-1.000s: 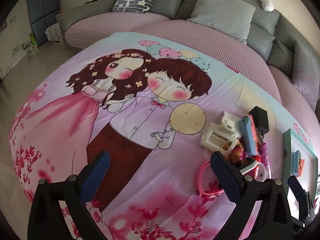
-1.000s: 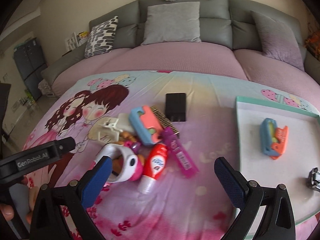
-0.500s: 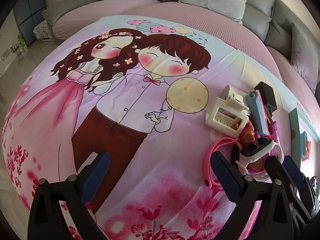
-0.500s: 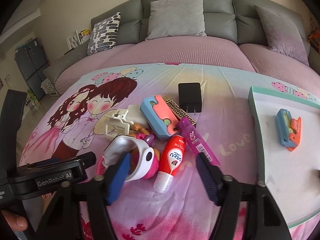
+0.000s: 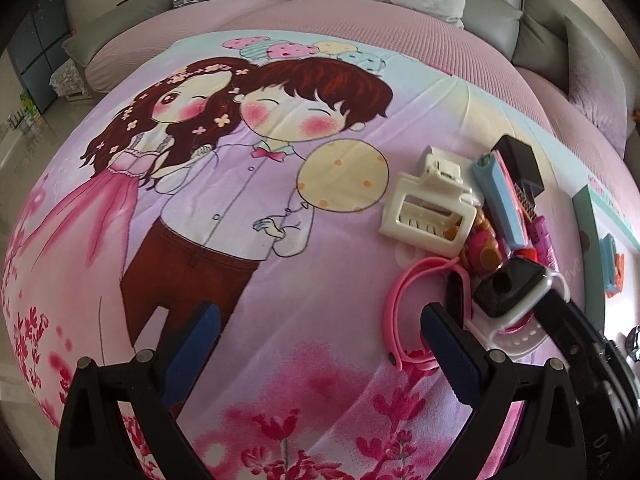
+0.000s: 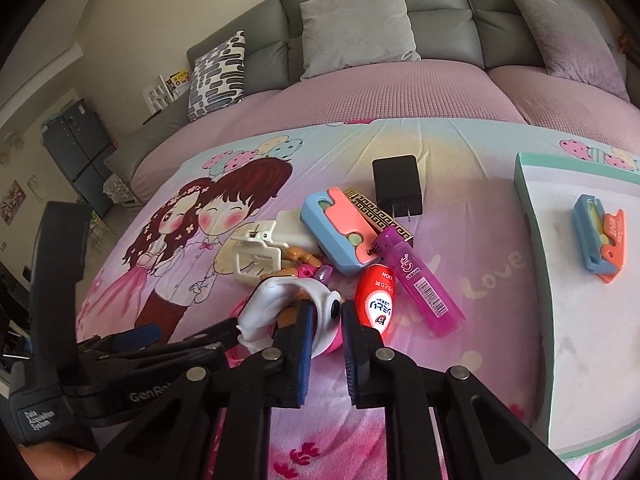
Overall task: Organize rigid objects
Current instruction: 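Grasp the pink watch band with the left tool while the right tool grasps the white smartwatch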
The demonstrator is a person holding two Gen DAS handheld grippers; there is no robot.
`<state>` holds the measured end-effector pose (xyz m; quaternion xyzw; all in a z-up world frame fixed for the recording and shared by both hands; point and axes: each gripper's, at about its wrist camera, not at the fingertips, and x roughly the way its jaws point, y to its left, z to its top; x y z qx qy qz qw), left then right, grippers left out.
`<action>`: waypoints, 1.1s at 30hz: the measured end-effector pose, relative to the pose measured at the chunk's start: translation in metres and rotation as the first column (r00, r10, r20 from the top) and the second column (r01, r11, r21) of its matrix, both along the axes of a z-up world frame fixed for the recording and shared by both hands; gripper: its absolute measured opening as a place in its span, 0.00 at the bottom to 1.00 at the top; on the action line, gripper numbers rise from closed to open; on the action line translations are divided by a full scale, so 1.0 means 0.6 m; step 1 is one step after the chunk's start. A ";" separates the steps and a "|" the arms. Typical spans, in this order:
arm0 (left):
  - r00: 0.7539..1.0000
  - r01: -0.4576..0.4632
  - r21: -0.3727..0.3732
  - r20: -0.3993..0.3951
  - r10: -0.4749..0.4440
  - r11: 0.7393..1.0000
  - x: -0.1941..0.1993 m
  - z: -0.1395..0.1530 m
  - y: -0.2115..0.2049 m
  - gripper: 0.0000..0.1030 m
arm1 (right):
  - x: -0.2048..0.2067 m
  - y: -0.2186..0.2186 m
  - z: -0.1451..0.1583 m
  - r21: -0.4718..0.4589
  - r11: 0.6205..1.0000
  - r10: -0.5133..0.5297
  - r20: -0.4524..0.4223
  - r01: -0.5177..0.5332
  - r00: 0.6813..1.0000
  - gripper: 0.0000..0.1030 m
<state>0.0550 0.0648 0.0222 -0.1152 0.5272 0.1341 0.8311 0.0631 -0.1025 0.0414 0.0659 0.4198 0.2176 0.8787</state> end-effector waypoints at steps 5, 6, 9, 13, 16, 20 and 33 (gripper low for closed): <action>1.000 0.002 0.037 -0.028 -0.001 0.999 0.005 -0.010 -0.008 0.97 | 0.002 -0.011 0.003 0.009 1.000 -0.015 -0.003 0.015 1.000 0.12; 0.999 0.002 0.052 -0.034 0.000 0.999 0.006 -0.012 -0.009 0.97 | 0.002 -0.013 0.003 0.011 1.000 -0.019 -0.003 0.019 1.000 0.12; 0.999 0.011 0.086 -0.037 -0.007 0.996 0.008 -0.016 -0.012 0.97 | 0.004 -0.018 0.003 0.012 0.999 -0.031 -0.008 0.031 0.999 0.12; 0.999 0.020 0.122 -0.028 -0.017 0.992 0.010 -0.017 -0.017 0.95 | 0.006 -0.025 0.003 0.016 0.999 -0.043 -0.014 0.044 0.999 0.12; 0.997 0.078 0.108 -0.009 -0.077 0.991 0.011 -0.009 -0.035 0.68 | 0.007 -0.028 0.003 0.016 0.999 -0.052 -0.015 0.052 0.999 0.12; 0.986 0.166 0.140 -0.008 -0.167 0.976 0.015 -0.004 -0.069 0.32 | 0.008 -0.033 0.003 0.017 0.998 -0.059 -0.020 0.059 0.998 0.12; 0.977 0.207 0.091 0.024 -0.210 0.974 0.015 0.004 -0.083 0.07 | 0.009 -0.036 0.003 0.027 0.998 -0.051 -0.022 0.051 0.998 0.07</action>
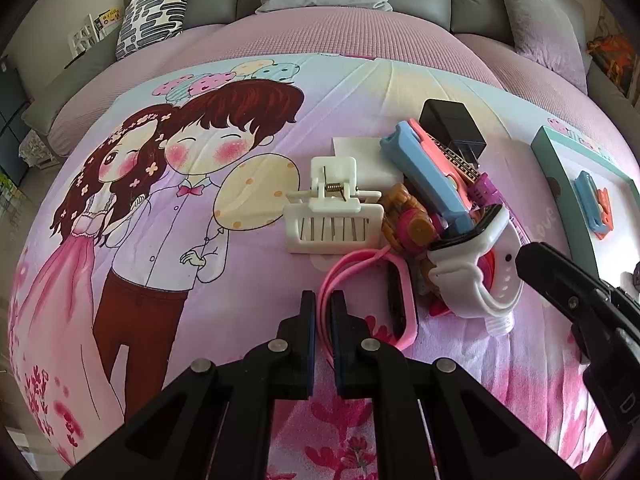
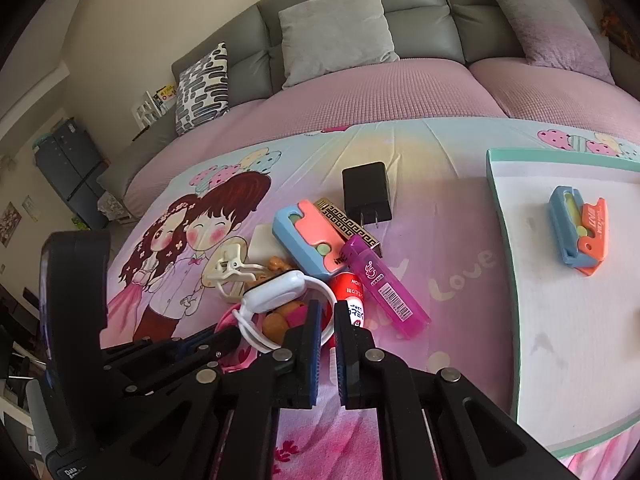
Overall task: Organize rigid objects
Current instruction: 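Grasp the pink watch band with the left tool while the right tool grasps the white smartwatch, then carry the pink band with the left tool while the right tool carries the white watch over the tray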
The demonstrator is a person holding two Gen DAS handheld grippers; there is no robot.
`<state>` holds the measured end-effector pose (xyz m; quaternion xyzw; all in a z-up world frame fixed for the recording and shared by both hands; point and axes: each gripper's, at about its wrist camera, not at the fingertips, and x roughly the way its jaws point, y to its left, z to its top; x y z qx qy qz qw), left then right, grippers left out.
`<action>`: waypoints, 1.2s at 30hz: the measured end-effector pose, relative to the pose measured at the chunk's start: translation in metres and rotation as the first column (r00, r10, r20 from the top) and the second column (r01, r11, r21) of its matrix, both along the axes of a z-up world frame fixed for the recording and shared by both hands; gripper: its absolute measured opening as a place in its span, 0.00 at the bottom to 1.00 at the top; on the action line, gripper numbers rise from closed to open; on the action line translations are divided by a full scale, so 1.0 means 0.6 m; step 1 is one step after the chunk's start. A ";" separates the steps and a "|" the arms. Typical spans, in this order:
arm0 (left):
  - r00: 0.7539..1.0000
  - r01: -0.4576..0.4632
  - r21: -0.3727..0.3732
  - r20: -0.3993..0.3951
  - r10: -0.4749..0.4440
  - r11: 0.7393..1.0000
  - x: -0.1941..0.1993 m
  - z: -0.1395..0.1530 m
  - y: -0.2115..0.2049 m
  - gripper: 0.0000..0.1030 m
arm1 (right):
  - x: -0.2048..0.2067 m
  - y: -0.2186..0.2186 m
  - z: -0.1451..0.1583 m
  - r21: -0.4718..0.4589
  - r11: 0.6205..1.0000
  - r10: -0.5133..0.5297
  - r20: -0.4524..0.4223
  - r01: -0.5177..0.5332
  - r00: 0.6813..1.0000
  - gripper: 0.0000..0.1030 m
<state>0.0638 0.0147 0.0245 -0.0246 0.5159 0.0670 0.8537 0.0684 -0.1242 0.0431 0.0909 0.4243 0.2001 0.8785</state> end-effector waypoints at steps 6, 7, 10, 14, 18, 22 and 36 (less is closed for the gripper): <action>1.000 -0.008 -0.004 -0.007 0.008 1.000 0.000 -0.002 0.001 0.07 | 0.004 -0.006 -0.006 0.016 1.000 -0.018 -0.016 0.018 1.000 0.11; 1.000 -0.006 -0.001 -0.008 0.006 1.000 0.001 -0.003 0.001 0.07 | 0.003 -0.006 -0.007 0.020 1.000 -0.017 -0.019 0.017 1.000 0.11; 1.000 -0.006 0.001 -0.009 0.006 1.000 0.000 -0.003 0.000 0.07 | 0.006 -0.005 -0.011 0.032 0.999 -0.014 -0.030 0.015 0.999 0.11; 1.000 -0.004 0.001 -0.010 0.004 1.000 0.000 -0.003 0.002 0.07 | 0.007 -0.003 -0.017 0.043 0.999 -0.007 -0.045 0.009 0.999 0.12; 1.000 0.000 0.008 -0.012 0.001 1.000 0.001 -0.004 0.002 0.07 | 0.010 -0.001 -0.024 0.053 0.999 0.002 -0.070 0.002 0.998 0.16; 1.000 0.002 0.015 -0.013 -0.001 1.000 0.000 -0.005 0.000 0.07 | 0.011 0.000 -0.030 0.062 0.998 -0.004 -0.086 0.010 0.996 0.19; 1.000 -0.001 0.006 0.014 0.001 1.000 -0.002 0.007 0.002 0.07 | 0.005 -0.002 -0.014 0.052 0.998 -0.032 -0.033 0.034 0.999 0.08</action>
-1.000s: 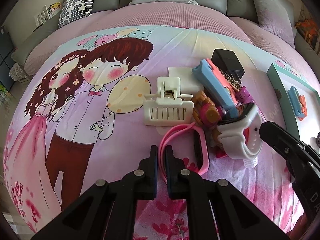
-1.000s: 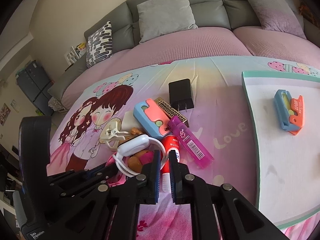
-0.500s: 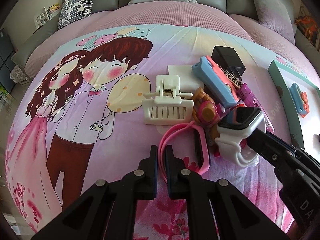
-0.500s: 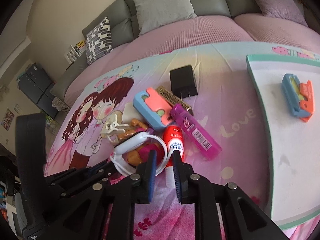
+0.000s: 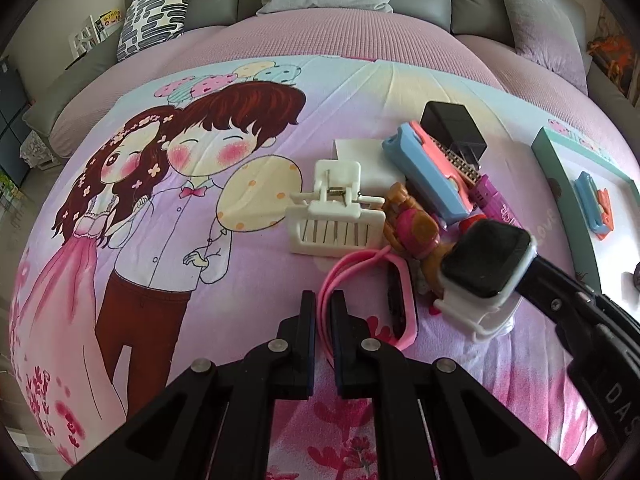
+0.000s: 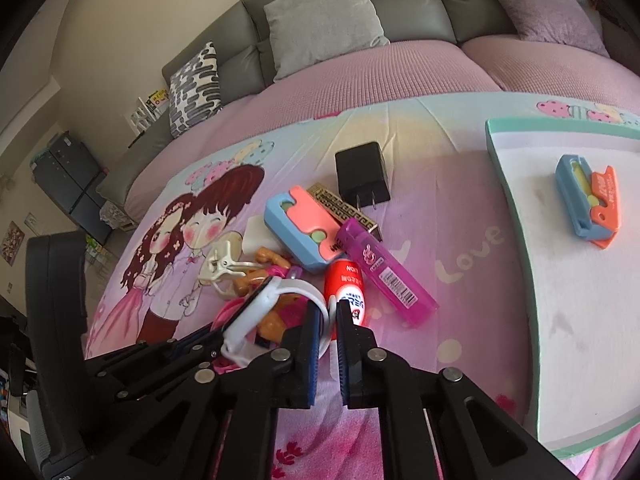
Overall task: Organize rigid objects
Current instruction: 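Carry the pink band with the left tool while the right tool carries the white watch over the tray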
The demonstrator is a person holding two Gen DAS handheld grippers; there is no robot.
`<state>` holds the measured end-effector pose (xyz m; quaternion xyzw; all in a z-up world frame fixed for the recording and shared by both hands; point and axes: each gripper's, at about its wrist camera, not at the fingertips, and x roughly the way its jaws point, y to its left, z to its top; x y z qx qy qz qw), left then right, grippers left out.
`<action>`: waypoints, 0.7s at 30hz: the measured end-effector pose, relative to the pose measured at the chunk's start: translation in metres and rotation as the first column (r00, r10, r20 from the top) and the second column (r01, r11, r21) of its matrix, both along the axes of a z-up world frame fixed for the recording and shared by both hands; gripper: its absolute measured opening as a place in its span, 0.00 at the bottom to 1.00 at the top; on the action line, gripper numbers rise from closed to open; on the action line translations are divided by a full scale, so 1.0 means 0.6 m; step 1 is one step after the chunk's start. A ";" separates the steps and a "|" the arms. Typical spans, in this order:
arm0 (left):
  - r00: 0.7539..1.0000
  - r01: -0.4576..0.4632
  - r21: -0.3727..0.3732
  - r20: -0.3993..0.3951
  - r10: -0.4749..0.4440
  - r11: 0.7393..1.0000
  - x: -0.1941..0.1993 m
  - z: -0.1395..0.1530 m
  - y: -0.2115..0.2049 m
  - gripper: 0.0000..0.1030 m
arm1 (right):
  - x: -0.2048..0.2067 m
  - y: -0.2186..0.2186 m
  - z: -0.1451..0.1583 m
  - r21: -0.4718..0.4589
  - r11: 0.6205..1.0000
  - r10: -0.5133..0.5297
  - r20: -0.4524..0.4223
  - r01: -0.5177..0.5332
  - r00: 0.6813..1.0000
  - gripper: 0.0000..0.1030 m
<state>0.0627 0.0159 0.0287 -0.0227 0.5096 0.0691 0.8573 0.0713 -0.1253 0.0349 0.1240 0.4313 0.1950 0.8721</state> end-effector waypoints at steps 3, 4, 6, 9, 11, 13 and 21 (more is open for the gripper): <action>1.000 -0.012 -0.007 0.022 0.012 1.000 -0.003 0.010 0.006 0.07 | 0.000 -0.005 0.004 0.015 1.000 -0.009 0.007 0.009 1.000 0.08; 0.999 -0.014 -0.010 0.032 0.015 1.000 -0.005 0.014 0.008 0.07 | 0.000 -0.007 0.006 0.022 1.000 -0.013 0.010 0.013 1.000 0.08; 0.998 -0.020 -0.021 0.058 0.022 1.000 -0.009 0.026 0.013 0.07 | -0.001 -0.011 0.012 0.032 0.999 -0.023 0.023 0.022 0.999 0.08; 0.995 -0.027 -0.036 0.100 0.031 0.999 -0.017 0.046 0.019 0.07 | -0.005 -0.018 0.027 0.051 0.998 -0.031 0.053 0.028 0.998 0.08; 0.990 -0.037 -0.036 0.137 0.042 0.999 -0.023 0.063 0.022 0.07 | -0.008 -0.022 0.035 0.057 0.998 -0.039 0.070 0.035 0.997 0.08; 0.985 -0.043 -0.037 0.164 0.049 0.998 -0.027 0.075 0.024 0.07 | -0.009 -0.027 0.040 0.060 0.997 -0.047 0.075 0.043 0.996 0.08; 0.973 -0.028 -0.059 0.229 0.041 0.998 -0.033 0.105 0.005 0.07 | -0.016 -0.082 0.062 0.012 0.990 -0.139 0.099 0.138 0.985 0.08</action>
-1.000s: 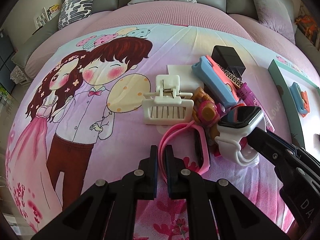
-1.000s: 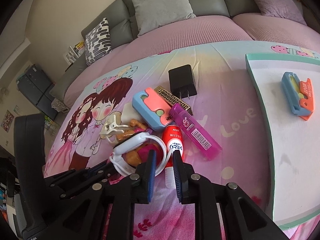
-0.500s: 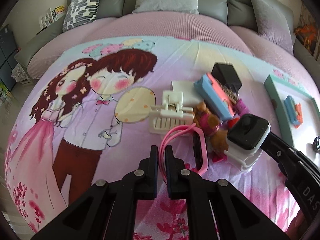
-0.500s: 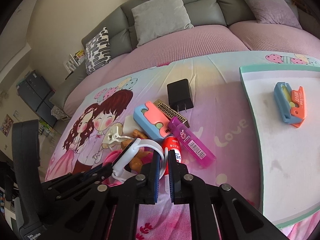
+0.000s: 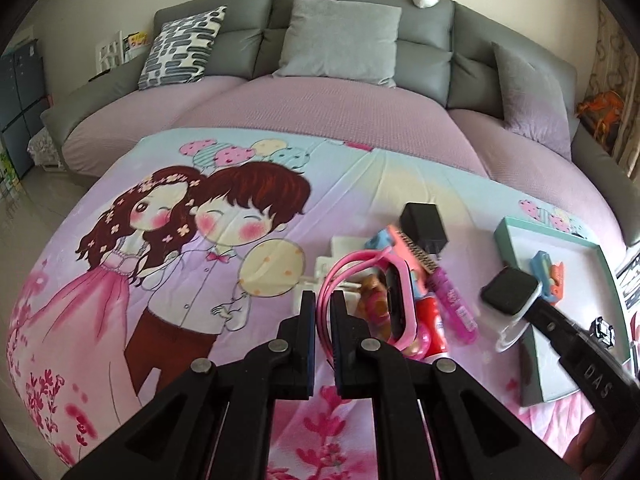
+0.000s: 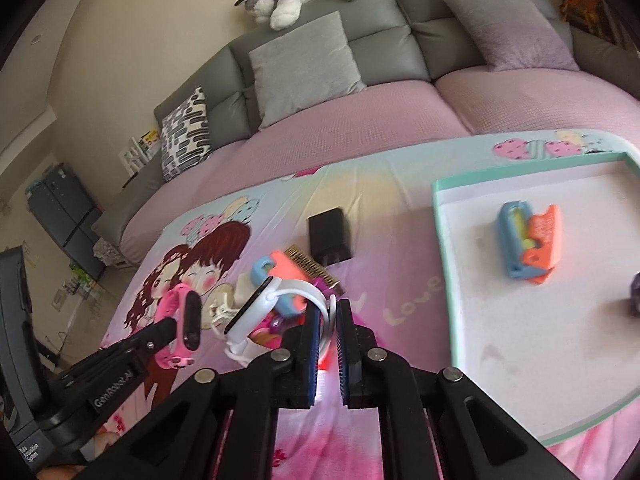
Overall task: Organize rigid objects
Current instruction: 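Carry the pink band with the left tool while the right tool carries the white watch over the tray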
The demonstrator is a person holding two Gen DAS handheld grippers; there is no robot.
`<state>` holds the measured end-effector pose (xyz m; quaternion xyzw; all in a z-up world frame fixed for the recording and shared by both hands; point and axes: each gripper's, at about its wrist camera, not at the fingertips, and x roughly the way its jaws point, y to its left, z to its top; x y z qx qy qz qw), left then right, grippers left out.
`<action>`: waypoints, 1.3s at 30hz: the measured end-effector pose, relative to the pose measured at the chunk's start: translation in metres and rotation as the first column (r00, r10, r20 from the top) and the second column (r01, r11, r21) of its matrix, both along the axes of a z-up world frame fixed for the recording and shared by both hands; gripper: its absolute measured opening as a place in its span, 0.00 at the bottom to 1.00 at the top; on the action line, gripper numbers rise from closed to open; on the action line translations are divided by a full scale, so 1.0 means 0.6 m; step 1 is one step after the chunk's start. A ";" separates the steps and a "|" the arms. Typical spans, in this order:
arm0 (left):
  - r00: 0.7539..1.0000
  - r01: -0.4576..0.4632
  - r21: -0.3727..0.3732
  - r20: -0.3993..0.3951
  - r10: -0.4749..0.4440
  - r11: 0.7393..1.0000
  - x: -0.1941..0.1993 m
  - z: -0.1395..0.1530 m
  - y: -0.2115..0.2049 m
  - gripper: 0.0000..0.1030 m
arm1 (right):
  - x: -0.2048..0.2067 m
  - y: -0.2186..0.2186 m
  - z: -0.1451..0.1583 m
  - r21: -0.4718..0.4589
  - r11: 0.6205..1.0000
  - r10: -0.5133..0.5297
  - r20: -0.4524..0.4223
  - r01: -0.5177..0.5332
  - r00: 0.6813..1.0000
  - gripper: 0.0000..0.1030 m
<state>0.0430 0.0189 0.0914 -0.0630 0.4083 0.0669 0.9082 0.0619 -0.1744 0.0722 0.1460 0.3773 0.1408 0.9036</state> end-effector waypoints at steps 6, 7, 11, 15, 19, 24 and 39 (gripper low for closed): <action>0.997 0.077 -0.012 0.025 -0.077 0.997 0.009 0.011 -0.057 0.07 | 0.006 -0.079 0.005 -0.096 0.987 -0.133 -0.026 0.130 0.991 0.08; 0.995 0.094 -0.003 0.028 -0.094 0.996 0.011 0.013 -0.071 0.07 | 0.007 -0.097 0.004 -0.103 0.984 -0.150 -0.034 0.146 0.988 0.08; 0.987 0.158 0.031 0.029 -0.158 0.987 0.018 0.018 -0.125 0.07 | 0.007 -0.165 0.002 -0.128 0.967 -0.230 -0.057 0.221 0.972 0.08; 0.974 0.224 0.027 0.024 -0.225 0.974 0.027 0.023 -0.176 0.07 | 0.007 -0.216 -0.010 -0.182 0.941 -0.302 -0.079 0.284 0.950 0.08; 0.955 0.297 0.045 0.009 -0.298 0.954 0.033 0.026 -0.235 0.07 | 0.006 -0.253 -0.017 -0.165 0.932 -0.341 -0.101 0.322 0.935 0.09; 0.932 0.363 0.046 -0.015 -0.363 0.931 0.051 0.017 -0.297 0.07 | 0.003 -0.284 -0.022 -0.158 0.917 -0.386 -0.113 0.367 0.915 0.09; 0.919 0.393 0.068 -0.073 -0.388 0.917 0.073 -0.037 -0.361 0.07 | -0.004 -0.319 -0.023 -0.138 0.901 -0.427 -0.120 0.411 0.896 0.09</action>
